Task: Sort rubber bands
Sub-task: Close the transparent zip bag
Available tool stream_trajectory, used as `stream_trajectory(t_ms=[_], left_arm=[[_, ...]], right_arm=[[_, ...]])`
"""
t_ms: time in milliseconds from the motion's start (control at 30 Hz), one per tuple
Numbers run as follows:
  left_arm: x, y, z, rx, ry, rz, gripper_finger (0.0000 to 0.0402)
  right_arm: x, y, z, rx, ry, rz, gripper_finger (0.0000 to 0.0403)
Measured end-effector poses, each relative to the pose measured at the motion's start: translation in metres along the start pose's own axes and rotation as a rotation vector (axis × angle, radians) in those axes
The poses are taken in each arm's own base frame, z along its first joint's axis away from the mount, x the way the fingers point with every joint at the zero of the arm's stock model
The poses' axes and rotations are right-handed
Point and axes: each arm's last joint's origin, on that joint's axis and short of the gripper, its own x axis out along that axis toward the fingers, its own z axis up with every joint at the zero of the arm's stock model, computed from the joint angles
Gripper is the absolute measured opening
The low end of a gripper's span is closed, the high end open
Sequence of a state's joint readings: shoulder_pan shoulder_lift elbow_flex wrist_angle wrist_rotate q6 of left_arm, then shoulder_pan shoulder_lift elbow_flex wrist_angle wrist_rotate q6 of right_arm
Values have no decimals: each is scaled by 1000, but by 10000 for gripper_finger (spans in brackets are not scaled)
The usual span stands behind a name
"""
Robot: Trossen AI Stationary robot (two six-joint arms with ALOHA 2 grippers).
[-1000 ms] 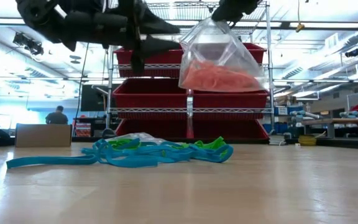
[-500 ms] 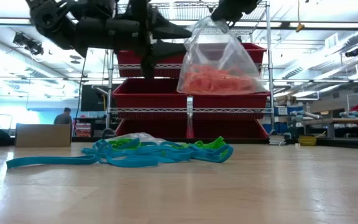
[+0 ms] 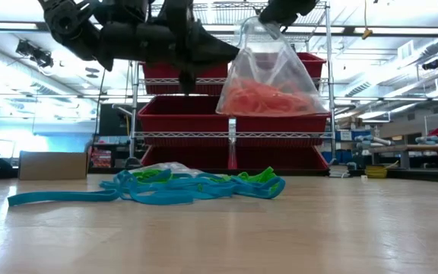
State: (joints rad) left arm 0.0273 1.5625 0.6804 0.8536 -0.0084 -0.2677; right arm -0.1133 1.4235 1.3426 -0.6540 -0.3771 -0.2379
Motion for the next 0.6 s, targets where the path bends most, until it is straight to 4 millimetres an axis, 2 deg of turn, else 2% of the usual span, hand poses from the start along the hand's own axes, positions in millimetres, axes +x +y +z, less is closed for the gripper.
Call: stream_trajectory(t_ms=[300,600], left_arm=[[-4,-4,4,28,31,-60,2],[-26,-15,21,101,129,-70,1]], right_arm=[[0,0,-3,18,35,-23,0],[0,0,-8,54,86,-30,0]])
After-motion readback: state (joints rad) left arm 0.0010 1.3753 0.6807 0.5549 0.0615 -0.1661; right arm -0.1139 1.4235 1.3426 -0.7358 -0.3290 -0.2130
